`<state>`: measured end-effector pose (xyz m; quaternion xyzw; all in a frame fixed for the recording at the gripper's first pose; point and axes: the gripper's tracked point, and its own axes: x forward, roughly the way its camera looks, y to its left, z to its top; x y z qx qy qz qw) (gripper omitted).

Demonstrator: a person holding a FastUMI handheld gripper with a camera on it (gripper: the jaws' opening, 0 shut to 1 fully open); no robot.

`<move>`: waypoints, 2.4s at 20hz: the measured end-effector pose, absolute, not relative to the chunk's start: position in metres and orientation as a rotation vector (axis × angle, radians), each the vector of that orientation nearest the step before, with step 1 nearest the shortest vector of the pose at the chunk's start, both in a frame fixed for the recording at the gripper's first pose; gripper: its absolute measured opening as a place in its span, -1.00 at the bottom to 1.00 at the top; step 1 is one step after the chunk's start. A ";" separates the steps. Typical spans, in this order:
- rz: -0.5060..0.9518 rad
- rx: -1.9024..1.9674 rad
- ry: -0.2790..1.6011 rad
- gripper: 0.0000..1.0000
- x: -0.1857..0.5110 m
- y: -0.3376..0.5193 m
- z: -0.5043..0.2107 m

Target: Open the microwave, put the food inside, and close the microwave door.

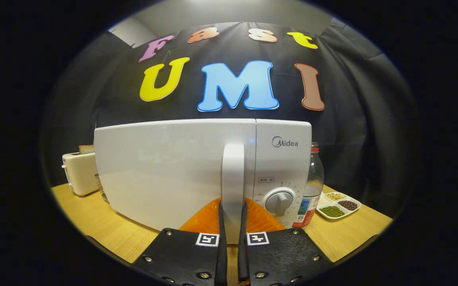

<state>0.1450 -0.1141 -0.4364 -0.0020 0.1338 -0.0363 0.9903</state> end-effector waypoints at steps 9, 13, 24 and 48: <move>-0.035 -0.043 0.288 -0.82 0.110 -0.102 -0.431; 0.059 -0.024 0.396 -0.82 0.085 -0.088 -0.426; 0.285 -0.001 0.463 -0.82 -0.015 -0.005 -0.404; -0.064 -0.107 0.218 -0.83 -0.086 0.223 -0.385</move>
